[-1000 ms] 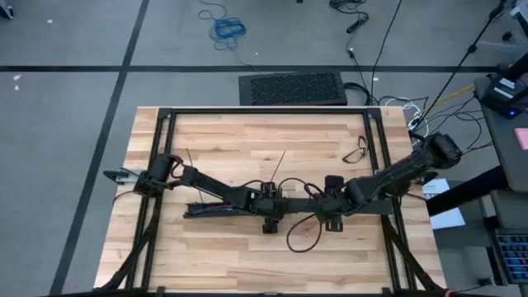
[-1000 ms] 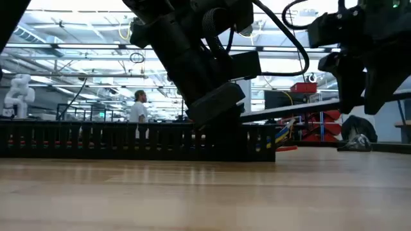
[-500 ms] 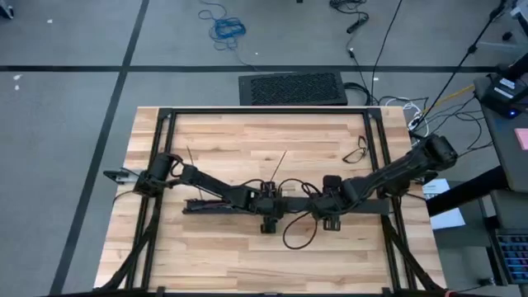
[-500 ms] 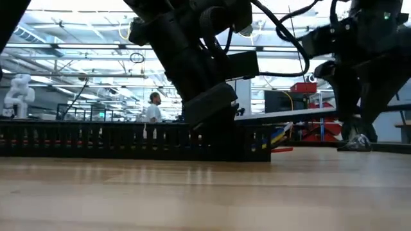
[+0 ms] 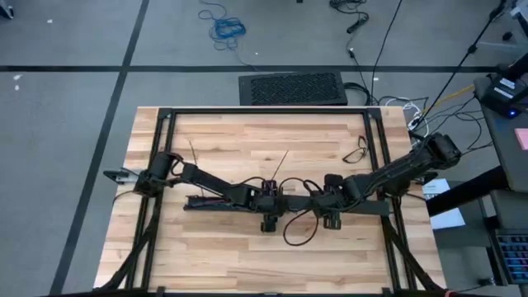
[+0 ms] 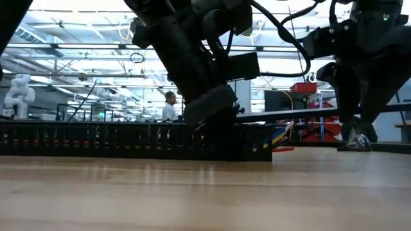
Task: Ziptie cables
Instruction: Close the black cable duct
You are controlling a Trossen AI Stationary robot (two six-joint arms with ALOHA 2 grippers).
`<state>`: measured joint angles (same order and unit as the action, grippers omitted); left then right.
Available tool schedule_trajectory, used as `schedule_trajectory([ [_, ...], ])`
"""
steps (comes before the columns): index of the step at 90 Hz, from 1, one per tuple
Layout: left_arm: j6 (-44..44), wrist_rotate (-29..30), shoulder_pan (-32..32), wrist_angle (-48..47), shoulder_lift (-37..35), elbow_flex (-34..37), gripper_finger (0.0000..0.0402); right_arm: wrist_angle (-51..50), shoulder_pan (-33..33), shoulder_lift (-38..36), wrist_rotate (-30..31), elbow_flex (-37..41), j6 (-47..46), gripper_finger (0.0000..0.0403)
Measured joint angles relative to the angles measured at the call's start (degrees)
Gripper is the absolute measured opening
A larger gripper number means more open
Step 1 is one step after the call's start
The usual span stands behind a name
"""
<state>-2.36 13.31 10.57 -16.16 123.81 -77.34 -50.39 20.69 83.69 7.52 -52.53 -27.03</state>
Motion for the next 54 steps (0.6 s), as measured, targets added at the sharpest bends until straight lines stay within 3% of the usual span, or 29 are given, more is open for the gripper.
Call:
schedule_trajectory([
  [25, -0.8, 0.8, 0.2, -0.6, -4.0, 0.2, 0.0229, -2.7, 0.0, -3.0, -0.1, 0.0, -0.8, 0.0221],
  [54, 0.3, 0.3, -0.2, -4.8, -7.6, 0.4, 0.0279, -4.1, 0.7, -7.9, 1.4, 0.0, -1.2, 0.0221],
])
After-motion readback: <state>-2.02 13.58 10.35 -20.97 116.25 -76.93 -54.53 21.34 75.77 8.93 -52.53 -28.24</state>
